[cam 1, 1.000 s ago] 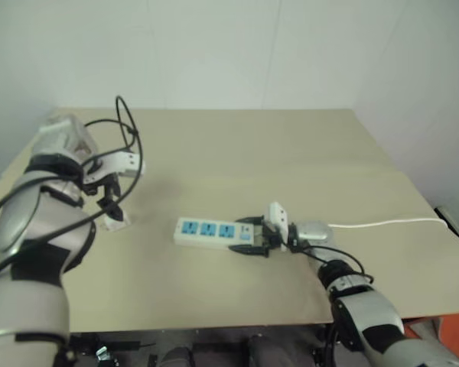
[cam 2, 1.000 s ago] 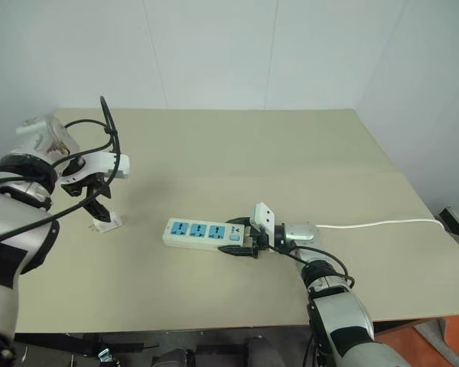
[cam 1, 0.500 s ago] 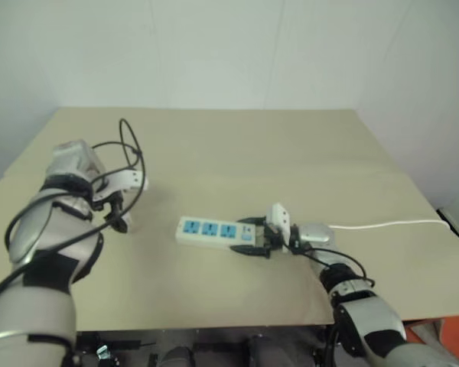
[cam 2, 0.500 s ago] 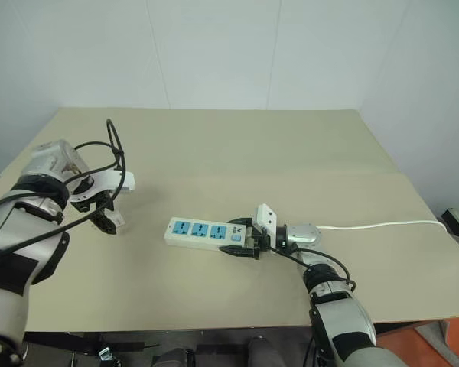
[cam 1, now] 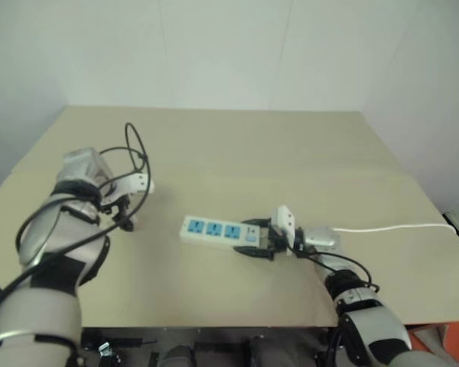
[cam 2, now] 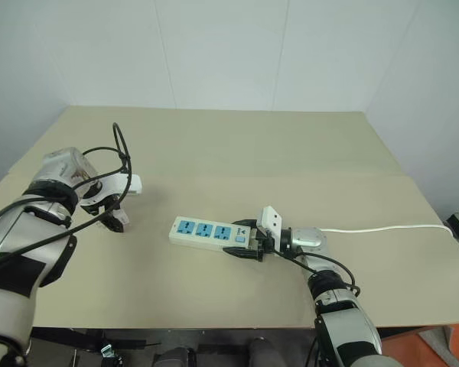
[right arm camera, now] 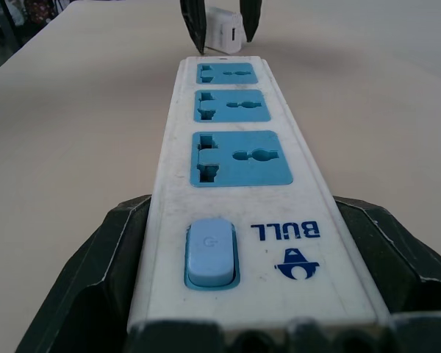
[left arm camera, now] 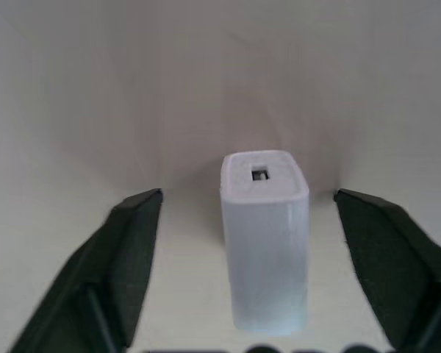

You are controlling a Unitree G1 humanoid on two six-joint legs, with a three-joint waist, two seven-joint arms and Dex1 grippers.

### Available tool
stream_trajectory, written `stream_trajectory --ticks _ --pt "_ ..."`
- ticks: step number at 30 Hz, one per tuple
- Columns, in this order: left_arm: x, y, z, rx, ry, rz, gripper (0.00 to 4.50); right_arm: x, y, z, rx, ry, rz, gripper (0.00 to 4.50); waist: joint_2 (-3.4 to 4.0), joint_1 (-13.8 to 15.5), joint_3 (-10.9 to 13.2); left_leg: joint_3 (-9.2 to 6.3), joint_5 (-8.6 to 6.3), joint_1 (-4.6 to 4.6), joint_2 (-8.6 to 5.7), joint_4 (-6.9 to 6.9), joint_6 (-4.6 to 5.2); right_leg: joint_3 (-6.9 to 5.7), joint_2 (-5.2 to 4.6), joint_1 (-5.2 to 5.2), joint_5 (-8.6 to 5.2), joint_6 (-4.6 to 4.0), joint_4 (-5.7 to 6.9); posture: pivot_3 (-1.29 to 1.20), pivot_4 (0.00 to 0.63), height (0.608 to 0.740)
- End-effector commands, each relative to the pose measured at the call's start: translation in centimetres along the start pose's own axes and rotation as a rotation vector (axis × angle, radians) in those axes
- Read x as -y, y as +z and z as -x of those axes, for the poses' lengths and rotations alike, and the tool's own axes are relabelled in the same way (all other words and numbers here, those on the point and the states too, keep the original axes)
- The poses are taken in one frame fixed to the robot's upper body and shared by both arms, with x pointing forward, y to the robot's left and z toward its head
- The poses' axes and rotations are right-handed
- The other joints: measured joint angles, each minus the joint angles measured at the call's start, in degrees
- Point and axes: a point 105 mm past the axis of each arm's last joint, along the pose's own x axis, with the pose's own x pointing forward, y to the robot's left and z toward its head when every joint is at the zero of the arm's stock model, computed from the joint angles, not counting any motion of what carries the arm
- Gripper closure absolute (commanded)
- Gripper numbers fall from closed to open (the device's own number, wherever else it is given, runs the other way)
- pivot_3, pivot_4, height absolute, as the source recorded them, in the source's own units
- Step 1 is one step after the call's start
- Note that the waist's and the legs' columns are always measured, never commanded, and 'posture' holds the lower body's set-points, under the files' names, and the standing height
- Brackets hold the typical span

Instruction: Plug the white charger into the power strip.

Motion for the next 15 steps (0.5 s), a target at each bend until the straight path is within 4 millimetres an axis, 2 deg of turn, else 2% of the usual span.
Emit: stream_trajectory --ticks 1,6,10,12,15 --pt "-0.4 0.0 0.1 0.007 0.036 0.004 1.88 -0.8 -1.2 0.3 -0.028 0.016 -0.049 1.09 0.0 0.0 0.0 0.0 0.0 0.01 0.0 0.0 0.0 0.0 0.0 0.0 0.0 0.0 0.0 0.0 0.15 0.74" --pt "-0.3 0.1 -0.1 0.015 0.031 0.005 3.46 -0.9 -1.2 0.2 -0.027 0.02 -0.05 1.09 0.0 0.0 0.0 -0.01 0.0 0.02 0.0 0.01 0.0 0.0 0.0 0.02 0.0 0.0 0.01 0.0 0.15 0.74" --pt "-0.5 0.6 0.6 0.051 0.035 0.002 3.49 -0.8 -1.2 0.1 -0.028 0.021 -0.05 1.09 0.0 0.0 0.0 -0.01 0.0 0.02 0.0 0.01 0.0 0.0 0.0 0.02 0.0 0.0 0.01 0.0 0.15 0.74" --pt "-0.9 1.1 1.5 0.085 0.055 -0.027 3.49 -0.9 -1.2 0.0 -0.03 0.027 -0.05 1.09 0.0 0.0 0.0 -0.01 0.0 0.01 0.0 0.01 0.0 0.0 0.0 0.03 0.0 0.0 0.01 0.0 0.15 0.74" --pt "-1.3 3.1 3.7 0.239 0.069 -0.083 3.49 -0.9 -1.1 -0.2 -0.03 0.041 -0.051 1.09 0.0 0.0 0.0 -0.01 0.0 0.01 0.0 0.01 0.0 -0.01 0.0 0.02 0.0 -0.01 0.0 0.0 0.15 0.74"
